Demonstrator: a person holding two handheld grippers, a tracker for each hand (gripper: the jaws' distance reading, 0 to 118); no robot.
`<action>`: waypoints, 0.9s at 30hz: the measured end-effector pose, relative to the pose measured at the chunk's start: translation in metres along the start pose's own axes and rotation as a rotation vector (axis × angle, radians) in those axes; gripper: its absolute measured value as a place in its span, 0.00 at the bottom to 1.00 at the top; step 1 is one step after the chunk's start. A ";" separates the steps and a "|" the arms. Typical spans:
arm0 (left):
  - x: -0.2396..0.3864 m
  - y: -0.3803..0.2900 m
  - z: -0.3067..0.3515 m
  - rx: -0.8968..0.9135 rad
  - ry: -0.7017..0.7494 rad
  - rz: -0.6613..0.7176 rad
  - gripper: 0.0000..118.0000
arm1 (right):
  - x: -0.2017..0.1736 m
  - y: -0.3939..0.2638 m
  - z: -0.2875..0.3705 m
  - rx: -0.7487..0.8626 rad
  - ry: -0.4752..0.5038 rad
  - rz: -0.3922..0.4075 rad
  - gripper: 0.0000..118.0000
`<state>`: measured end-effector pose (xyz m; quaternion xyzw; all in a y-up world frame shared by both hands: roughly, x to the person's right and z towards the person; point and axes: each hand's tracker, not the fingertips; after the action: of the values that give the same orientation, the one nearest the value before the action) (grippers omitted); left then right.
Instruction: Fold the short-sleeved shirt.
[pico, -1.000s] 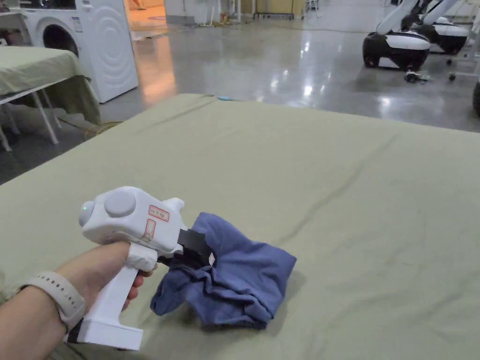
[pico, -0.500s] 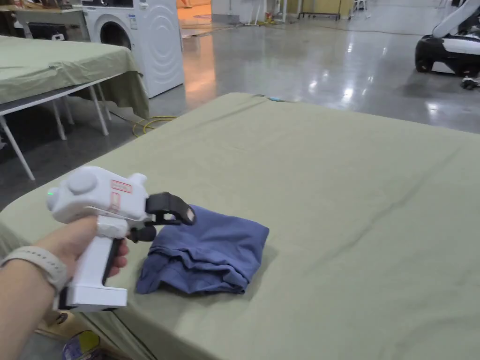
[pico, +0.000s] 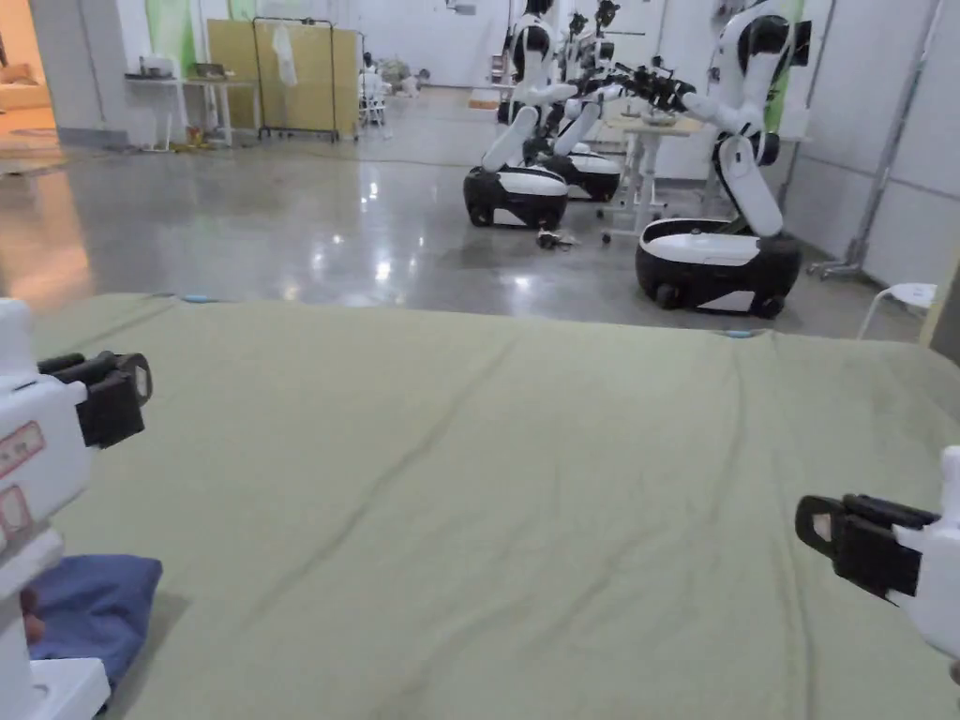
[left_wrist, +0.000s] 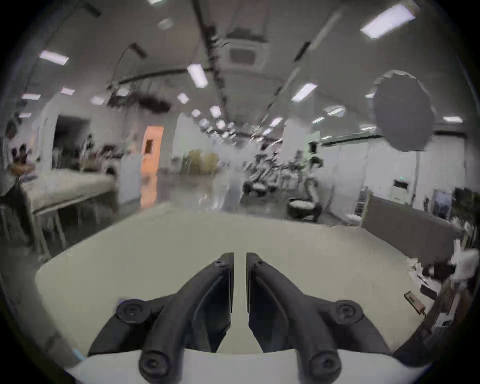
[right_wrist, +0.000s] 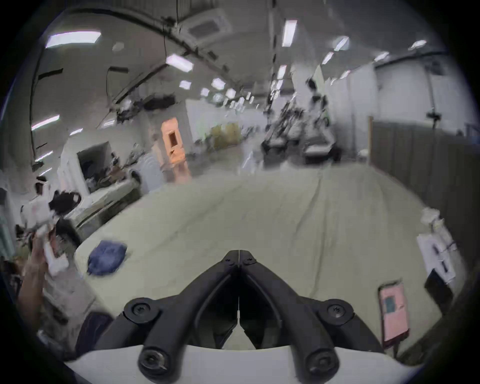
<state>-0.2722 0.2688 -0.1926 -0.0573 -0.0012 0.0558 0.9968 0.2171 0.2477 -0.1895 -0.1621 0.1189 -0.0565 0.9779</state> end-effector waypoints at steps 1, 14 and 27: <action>0.024 0.001 -0.005 0.035 -0.040 -0.001 0.08 | -0.006 0.010 0.002 0.081 -0.027 0.020 0.03; 0.104 -0.056 -0.055 0.009 -0.109 -0.113 0.08 | 0.011 -0.023 -0.044 0.233 -0.178 0.076 0.03; 0.111 -0.060 -0.036 0.032 -0.066 -0.117 0.78 | 0.006 -0.017 -0.040 0.220 -0.162 0.127 0.60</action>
<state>-0.1552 0.2179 -0.2216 -0.0391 -0.0365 -0.0009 0.9986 0.2117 0.2192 -0.2217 -0.0502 0.0425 0.0058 0.9978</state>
